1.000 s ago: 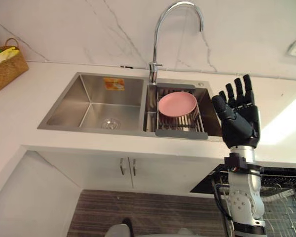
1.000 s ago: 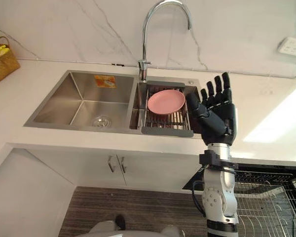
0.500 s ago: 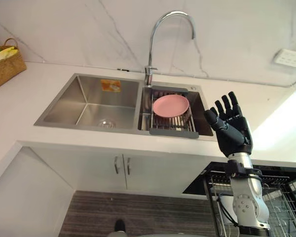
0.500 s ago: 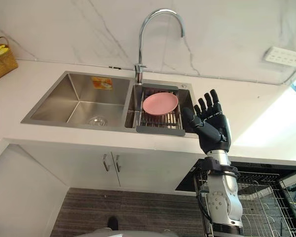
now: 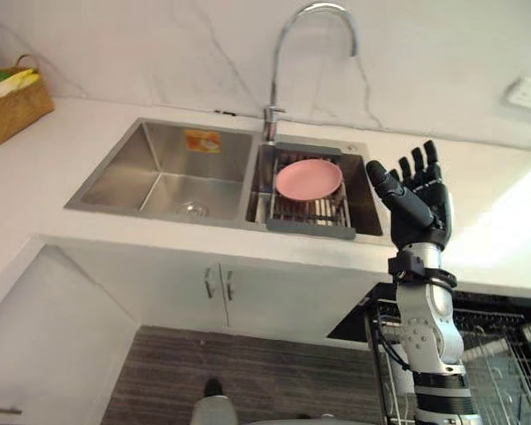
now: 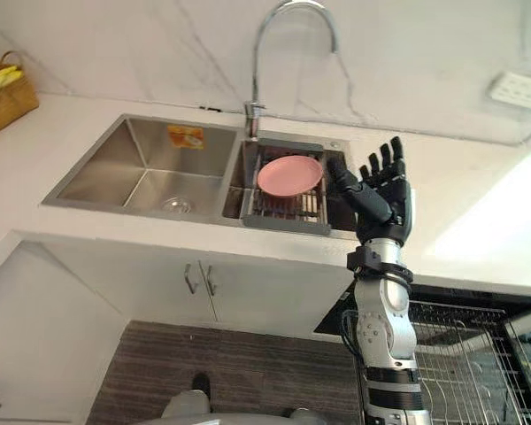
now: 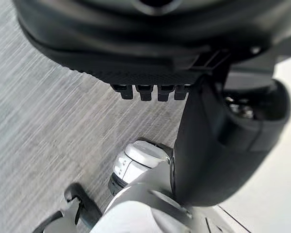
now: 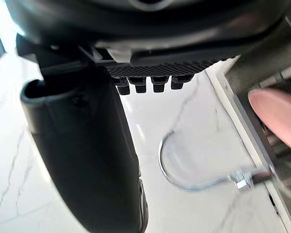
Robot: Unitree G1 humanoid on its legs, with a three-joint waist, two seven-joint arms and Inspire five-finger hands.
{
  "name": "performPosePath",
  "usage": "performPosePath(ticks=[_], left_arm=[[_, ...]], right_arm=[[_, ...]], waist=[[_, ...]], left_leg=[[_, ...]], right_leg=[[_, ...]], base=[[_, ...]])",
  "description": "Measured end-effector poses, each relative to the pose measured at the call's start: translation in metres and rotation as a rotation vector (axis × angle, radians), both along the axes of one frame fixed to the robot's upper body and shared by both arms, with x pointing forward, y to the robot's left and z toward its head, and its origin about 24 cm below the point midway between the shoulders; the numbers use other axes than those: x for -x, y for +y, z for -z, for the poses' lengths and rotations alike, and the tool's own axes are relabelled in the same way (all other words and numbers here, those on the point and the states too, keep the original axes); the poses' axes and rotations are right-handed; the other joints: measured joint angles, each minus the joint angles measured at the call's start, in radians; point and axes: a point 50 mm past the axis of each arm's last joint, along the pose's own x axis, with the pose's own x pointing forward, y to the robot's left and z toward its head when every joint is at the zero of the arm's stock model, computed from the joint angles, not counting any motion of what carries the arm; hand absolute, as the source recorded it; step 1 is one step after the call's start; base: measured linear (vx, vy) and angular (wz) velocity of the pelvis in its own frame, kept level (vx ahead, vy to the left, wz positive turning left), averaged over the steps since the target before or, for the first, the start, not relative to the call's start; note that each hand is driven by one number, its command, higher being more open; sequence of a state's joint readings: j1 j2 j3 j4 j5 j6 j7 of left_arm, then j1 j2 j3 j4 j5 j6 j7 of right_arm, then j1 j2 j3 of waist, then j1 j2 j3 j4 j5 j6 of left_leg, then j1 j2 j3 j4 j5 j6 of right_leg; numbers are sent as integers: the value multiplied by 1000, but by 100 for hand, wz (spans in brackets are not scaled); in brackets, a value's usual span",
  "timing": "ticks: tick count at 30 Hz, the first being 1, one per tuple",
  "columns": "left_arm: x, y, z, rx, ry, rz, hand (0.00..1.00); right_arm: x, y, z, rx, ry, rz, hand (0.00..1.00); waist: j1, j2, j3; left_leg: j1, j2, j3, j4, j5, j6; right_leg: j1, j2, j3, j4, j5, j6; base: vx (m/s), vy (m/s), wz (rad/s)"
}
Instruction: Walk over to the sink, pick up the cup, carry it to the dishwasher, place the cup inside the dishwasher, then close the dishwasher door
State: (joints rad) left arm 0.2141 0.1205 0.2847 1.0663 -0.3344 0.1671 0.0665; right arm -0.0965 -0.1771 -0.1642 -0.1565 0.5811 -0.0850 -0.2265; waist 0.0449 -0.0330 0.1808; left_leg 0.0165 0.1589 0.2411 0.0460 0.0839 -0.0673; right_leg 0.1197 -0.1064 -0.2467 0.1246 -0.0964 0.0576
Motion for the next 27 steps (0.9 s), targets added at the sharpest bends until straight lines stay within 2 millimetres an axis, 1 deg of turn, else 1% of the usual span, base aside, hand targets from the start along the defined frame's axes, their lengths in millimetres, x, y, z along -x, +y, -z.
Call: performPosePath(ticks=[2, 4, 6, 7, 8, 9, 10, 11, 12, 13, 14, 15, 16, 17, 18, 19, 20, 21, 22, 23, 25, 26, 27], left_arm=[[1, -1, 0, 2, 8, 8, 100], [2, -2, 1, 11, 19, 11, 100], [2, -1, 1, 17, 35, 28, 100], [2, -2, 1, 17, 38, 40, 100], [0, -2, 1, 25, 35, 79, 100], [0, -2, 1, 25, 32, 89, 100], [-1, -3, 1, 25, 30, 107, 100], [-1, -2, 1, 21, 29, 120, 100], [1, 1, 0, 15, 27, 95, 100], [1, 1, -1, 12, 28, 86, 100], [-2, 2, -1, 7, 20, 72, 100], [-8, 6, -3, -2, 3, 73, 100], [-10, 8, -3, -6, 2, 76, 100], [-15, 11, -4, -10, -4, 80, 100], [-16, 12, -5, -13, -7, 81, 100], [-14, 14, -5, -19, -5, 78, 100], [-10, 19, -7, -33, 2, 78, 100], [-12, 18, -6, -34, -3, 75, 100], [-19, 10, -5, -12, -24, 69, 100], [-21, 1, -3, 8, -33, 59, 100], [-24, -6, -2, 33, -49, 40, 100], [-25, -5, -2, 37, -53, 33, 100], [-25, -5, -2, 35, -56, 33, 100]], right_arm=[[4, -18, -5, 49, -1, 88, 100], [9, -27, -8, 77, 0, 135, 100], [21, -40, -4, 116, 33, 202, 100], [25, -43, -2, 127, 46, 225, 100], [34, -52, 2, 134, 74, 276, 100], [35, -52, 4, 133, 85, 277, 100], [37, -52, 8, 131, 105, 278, 100], [37, -51, 13, 121, 125, 277, 100], [37, -48, 21, 105, 149, 257, 100], [37, -47, 23, 103, 152, 249, 100], [37, -46, 23, 109, 145, 231, 100], [36, -45, 19, 121, 120, 218, 100], [37, -46, 16, 128, 107, 217, 100], [38, -48, 11, 140, 87, 221, 100], [39, -50, 9, 145, 78, 225, 100], [41, -53, 6, 152, 65, 236, 100], [42, -55, 5, 156, 59, 243, 100], [41, -58, 2, 168, 48, 249, 100], [40, -62, -5, 183, 27, 258, 100], [39, -64, -9, 187, 13, 264, 100], [37, -63, -10, 176, 4, 262, 100], [37, -62, -10, 171, 8, 261, 100], [37, -62, -9, 167, 10, 264, 100]], waist=[[-15, 0, 0], [-28, -1, -1], [-43, -17, -13], [-43, -19, -15], [-50, -27, -18], [-48, -27, -17], [-50, -28, -18], [-52, -25, -18], [-58, -23, -12], [-58, -19, -11], [-58, -13, -12], [-58, -18, -10], [-60, -21, -11], [-64, -24, -13], [-66, -25, -13], [-71, -36, -24], [-84, -57, -45], [-79, -47, -47], [-85, -8, -43], [-87, 18, -44], [-86, 33, -41], [-87, 33, -36], [-87, 29, -34]], left_leg=[[8, -12, 21, 16, -18, 4], [6, -32, 25, 39, -42, 12], [-5, -80, 25, 82, -92, 31], [-3, -94, 23, 89, -105, 39], [7, -125, 17, 95, -132, 53], [12, -134, 20, 95, -138, 57], [18, -139, 20, 88, -143, 64], [49, -138, 18, 64, -143, 68], [103, -128, 18, 37, -147, 75], [115, -117, 17, 36, -155, 74], [121, -90, 17, 37, -171, 65], [120, -72, 9, 33, -178, 57], [119, -67, 3, 28, -181, 51], [121, -60, -9, 27, -188, 40], [126, -57, -16, 29, -195, 29], [136, -56, -37, 37, -205, 0], [139, -67, -62, 45, -221, -24], [141, -50, -64, 53, -228, -36], [123, -6, -78, 72, -224, -44], [122, 20, -92, 68, -226, -54], [124, 48, -92, 76, -219, -67], [119, 66, -92, 127, -218, -68], [106, 73, -91, 185, -219, -68]], right_leg=[[-23, -26, 24, 46, -26, 14], [-34, -53, 28, 81, -50, 28], [-38, -110, 19, 122, -90, 58], [-29, -127, 11, 124, -96, 66], [-39, -176, -16, 225, -111, 63], [-91, -203, -24, 328, -115, 44], [-165, -231, -26, 475, -84, -8], [-219, -249, -13, 586, -38, -64], [-264, -261, -8, 677, -27, -60], [-266, -250, -13, 653, -50, -51], [-271, -204, -18, 521, -67, -33], [-284, -160, -5, 355, -54, -13], [-295, -144, 6, 276, -36, 0], [-316, -127, 32, 177, 15, 24], [-320, -120, 41, 146, 46, 35], [-304, -116, 54, 128, 117, 39], [-266, -116, 62, 106, 179, 40], [-253, -106, 49, 94, 161, 39], [-233, -70, 21, 71, 164, 22], [-219, -41, -2, 50, 151, 8], [-205, -17, -19, 54, 124, -4], [-183, -10, -39, 78, 84, -11], [-165, -13, -50, 92, 61, -14]], base=[[54, 39, -26], [76, 83, -3], [117, 147, 14], [165, 177, 24], [193, 144, 16], [184, 144, 14], [184, 127, 1], [202, 128, -1], [229, 106, -5], [224, 56, -6], [258, 5, 2], [261, -24, 8], [292, -82, 23], [221, -90, 26], [295, -143, 44], [339, -203, 60], [363, -241, 51], [370, -259, 47], [334, -222, 31], [353, -230, 34], [249, -192, 24], [156, -179, 36], [139, -187, 37]])
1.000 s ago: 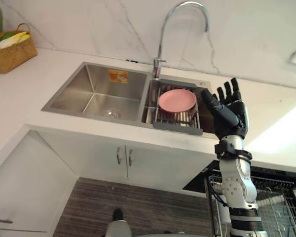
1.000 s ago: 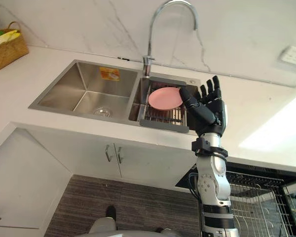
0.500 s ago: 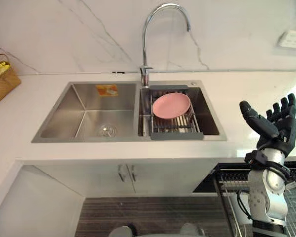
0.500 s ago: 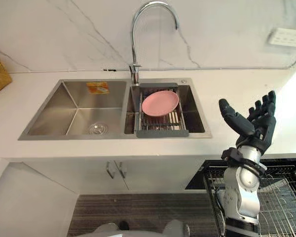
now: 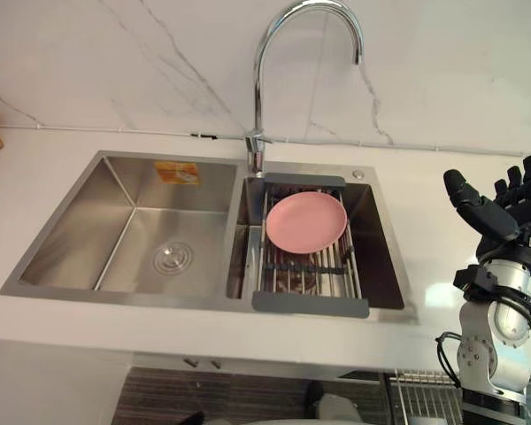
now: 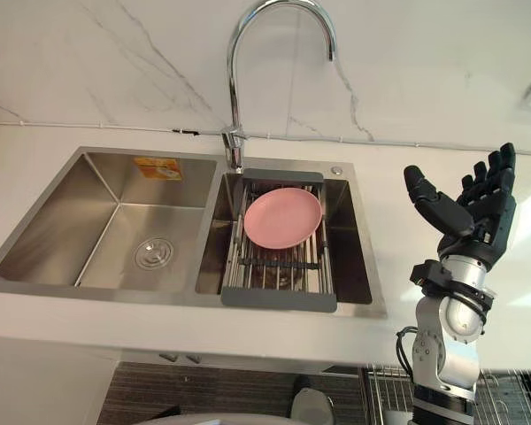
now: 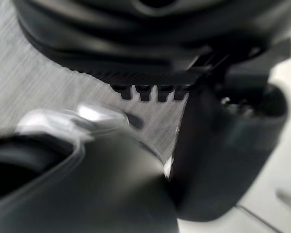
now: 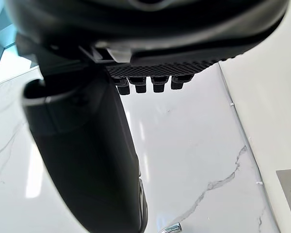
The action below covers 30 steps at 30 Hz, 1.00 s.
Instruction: Walk over to the sink, pick up the cup, carry it to the dishwasher, place the cup inside the dishwasher, then close the dishwasher door
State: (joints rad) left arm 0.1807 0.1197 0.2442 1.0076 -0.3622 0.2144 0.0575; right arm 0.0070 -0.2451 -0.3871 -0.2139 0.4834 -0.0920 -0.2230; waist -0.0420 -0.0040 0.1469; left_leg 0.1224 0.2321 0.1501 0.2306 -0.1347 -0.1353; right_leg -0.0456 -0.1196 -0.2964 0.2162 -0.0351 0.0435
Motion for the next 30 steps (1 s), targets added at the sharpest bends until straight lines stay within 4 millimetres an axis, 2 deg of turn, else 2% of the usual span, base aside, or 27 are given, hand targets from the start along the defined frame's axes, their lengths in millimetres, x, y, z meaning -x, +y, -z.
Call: performPosePath(ticks=[1, 2, 3, 4, 5, 7, 8, 9, 11, 13, 14, 17, 20, 24, 30], left_arm=[[0, 0, 0, -3, -6, -5, 100], [-4, 2, -1, -11, -29, -17, 100], [-9, 2, -3, -15, -58, -29, 100], [-11, 2, -3, -17, -69, -35, 100], [-13, 1, -3, -13, -82, -36, 100], [-22, 4, -7, -30, -112, 23, 100], [-27, 3, -7, -41, -112, 73, 100], [-29, 0, -7, -37, -116, 105, 100], [-29, -3, -6, -25, -122, 111, 100], [-25, -10, -4, 2, -107, 103, 100], [-21, -14, -2, 19, -85, 103, 100], [-21, -16, -1, 38, -78, 127, 100], [-25, -14, -2, 31, -90, 165, 100], [-25, -14, -2, 28, -91, 167, 100], [-19, -13, -1, 8, -82, 152, 100]], right_arm=[[0, 0, 1, -3, 1, 2, 100], [1, 0, 1, -6, 3, 5, 100], [1, 0, 2, -11, 3, 6, 100], [1, 1, 3, -18, 5, 8, 100], [1, 2, 5, -36, 6, 13, 100], [3, 2, 5, -40, -15, 26, 100], [3, 0, 8, -43, -8, 35, 100], [3, -3, 13, -51, 12, 45, 100], [1, 1, 20, -77, 32, 40, 100], [-1, 5, 20, -75, 30, 21, 100], [-1, 5, 19, -77, 27, 26, 100], [1, 6, 14, -84, 10, 47, 100], [1, 6, 14, -91, 8, 61, 100], [0, 7, 17, -96, 24, 55, 100], [-3, 16, 18, -44, 21, -78, 100]], waist=[[0, -1, 1], [0, 5, 5], [1, 20, 20], [2, 24, 27], [5, 20, 32], [-9, 30, 39], [-17, 37, 48], [-20, 48, 58], [-4, 50, 66], [-2, 55, 63], [-5, 70, 54], [-6, 73, 50], [-18, 73, 48], [-23, 73, 48], [-22, 63, 32]], left_leg=[[-19, 7, 1, 57, -2, 4], [-71, 33, 8, 210, -7, 16], [-131, 73, 7, 374, 14, 45], [-154, 88, 3, 444, 32, 66], [-172, 85, -2, 455, -14, 29], [-217, 49, -6, 320, -28, 22], [-233, 18, -12, 205, 23, 30], [-236, -11, -16, 133, 171, 24], [-185, -26, 0, 49, 179, 13], [-118, -47, 2, -75, 185, 13], [-82, -56, 8, -149, 185, 14], [-35, -93, 26, -264, 225, 38], [-25, -110, 25, -309, 240, 46], [-24, -110, 31, -316, 242, 46], [-16, -96, 82, -318, 241, 45]], right_leg=[[14, 0, -8, 5, -14, -2], [50, 11, -22, 0, -45, -9], [104, 27, -33, -21, -62, -19], [131, 33, -36, -34, -65, -23], [169, 28, -36, -49, -72, -24], [176, 17, -52, -59, -77, -25], [170, 14, -59, -56, -75, -26], [164, 15, -61, -48, -80, -17], [154, 7, -40, -45, -86, -6], [150, -2, -26, -47, -85, 6], [150, -7, -27, -46, -89, 16], [146, -33, -24, -49, -76, 45], [150, -40, -34, -68, -59, 60], [151, -36, -29, -84, -47, 63], [146, -13, 17, -149, -6, 63]], base=[[79, -221, 34], [69, -212, 32], [63, -205, 26], [89, -130, 11], [89, -109, 9], [84, -47, 14], [108, 27, 16], [111, 45, 12], [55, 34, -20], [67, 45, -21], [72, 75, 1], [88, 89, 2], [89, 37, 9], [11, 9, -4], [-53, 9, -26]])
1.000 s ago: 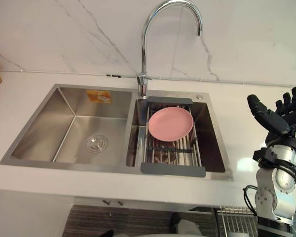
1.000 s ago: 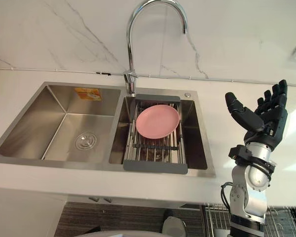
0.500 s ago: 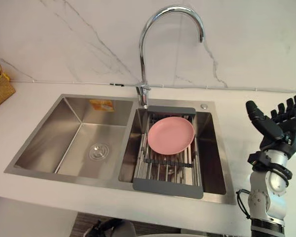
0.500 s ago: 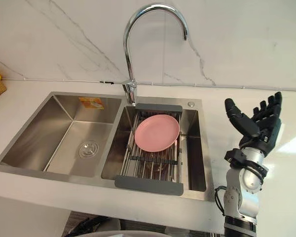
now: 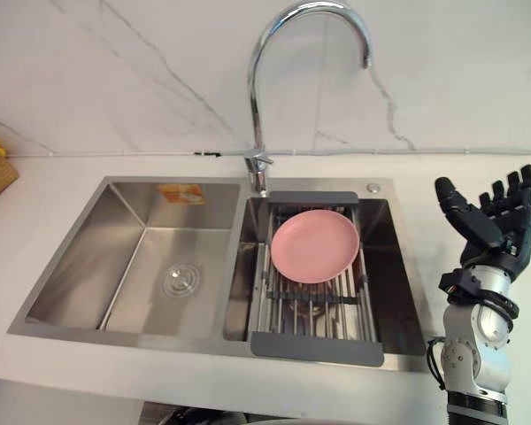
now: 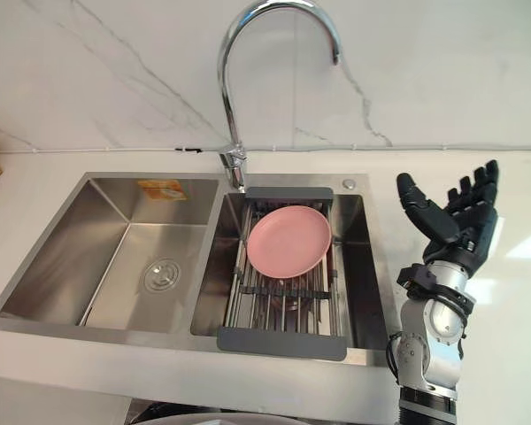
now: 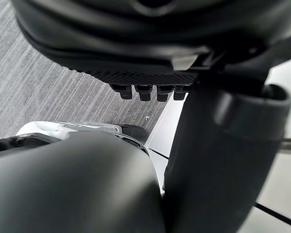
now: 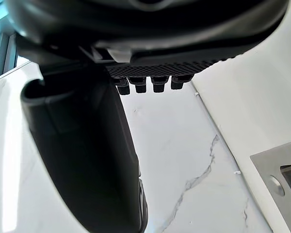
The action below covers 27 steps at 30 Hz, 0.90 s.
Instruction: Walk over to the sink, pick up the cup, carry it to the dishwasher, place the cup inside the dishwasher, then close the dishwasher door
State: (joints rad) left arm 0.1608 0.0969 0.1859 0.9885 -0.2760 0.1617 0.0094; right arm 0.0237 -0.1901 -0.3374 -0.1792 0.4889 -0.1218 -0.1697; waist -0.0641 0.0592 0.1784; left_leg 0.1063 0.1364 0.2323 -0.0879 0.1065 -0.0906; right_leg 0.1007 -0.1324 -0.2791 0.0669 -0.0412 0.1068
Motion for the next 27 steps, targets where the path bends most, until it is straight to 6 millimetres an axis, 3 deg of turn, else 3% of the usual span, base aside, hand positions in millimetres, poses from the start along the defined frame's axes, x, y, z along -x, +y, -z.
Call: performPosePath(ticks=[9, 14, 22, 27], left_arm=[[3, 1, 0, -21, 1, 45, 100], [2, 8, -2, -46, 2, 97, 100], [4, 18, -3, -62, 12, 126, 100], [6, 20, -3, -52, 22, 136, 100]], right_arm=[[-6, 29, 10, 28, 3, -428, 100], [-4, 42, 16, 228, 97, -692, 100], [-5, 34, 5, 576, 235, -867, 100], [-23, 29, -16, 774, 269, -866, 100]], waist=[[2, -14, -30], [18, -36, -40], [17, -78, -59], [15, -93, -69]], left_leg=[[0, 1, 15, -3, 0, 0], [-1, 0, 27, -4, 0, 0], [0, 0, 60, -5, 0, 1], [0, -2, 64, -5, 0, 1]], right_leg=[[7, 6, 11, -32, 34, -7], [8, 7, 22, -53, 48, -6], [-1, 10, 52, -74, 66, -2], [-4, 9, 56, -75, 70, 0]], base=[[-4, 5, -5], [-9, 11, -6], [-5, 11, -12], [-3, 8, -3]])
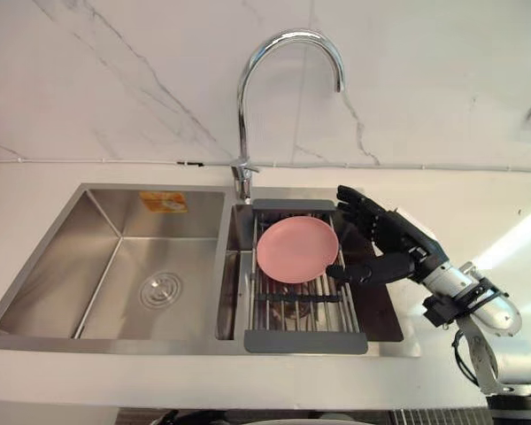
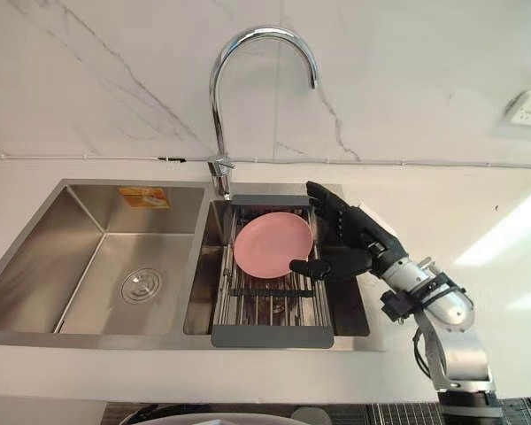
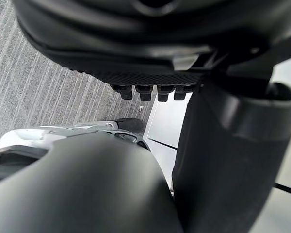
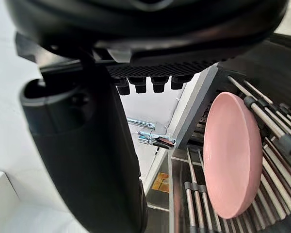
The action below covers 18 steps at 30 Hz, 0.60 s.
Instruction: Walk over to the sink, pick up the cup, carry it to the dishwasher, place the cup inside the dishwasher, then close the dishwasher door
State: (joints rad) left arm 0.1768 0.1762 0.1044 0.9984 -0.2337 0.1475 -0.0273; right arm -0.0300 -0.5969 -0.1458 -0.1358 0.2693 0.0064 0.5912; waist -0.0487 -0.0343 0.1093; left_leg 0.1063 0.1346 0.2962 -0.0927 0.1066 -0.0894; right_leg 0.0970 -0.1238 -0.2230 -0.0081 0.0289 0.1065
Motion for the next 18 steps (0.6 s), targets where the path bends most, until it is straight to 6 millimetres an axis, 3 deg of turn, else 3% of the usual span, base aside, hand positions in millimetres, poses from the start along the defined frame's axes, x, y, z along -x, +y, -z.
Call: performPosePath(ticks=[5, 10, 18], left_arm=[[0, 4, -1, -6, 6, 4, 100], [0, 6, -2, -8, 11, 8, 100], [0, 5, -1, -13, 19, 31, 100]], right_arm=[[-9, -8, -18, 117, -44, 13, 100], [-9, -9, -24, 238, -110, 35, 100], [-8, 0, -15, 350, -114, 4, 100]], waist=[[0, -18, 1], [-5, -28, -1], [-11, -35, -1]], left_leg=[[-1, -3, -1, 0, 1, 1], [0, -6, 6, 0, 2, 2], [8, -7, 18, 0, 0, 4]], right_leg=[[0, -2, 0, 0, 6, -5], [-5, -5, 9, 0, 10, -2], [-8, -6, 25, -1, 9, 3]], base=[[0, 0, 0], [-2, 9, -4], [-11, 10, -6]])
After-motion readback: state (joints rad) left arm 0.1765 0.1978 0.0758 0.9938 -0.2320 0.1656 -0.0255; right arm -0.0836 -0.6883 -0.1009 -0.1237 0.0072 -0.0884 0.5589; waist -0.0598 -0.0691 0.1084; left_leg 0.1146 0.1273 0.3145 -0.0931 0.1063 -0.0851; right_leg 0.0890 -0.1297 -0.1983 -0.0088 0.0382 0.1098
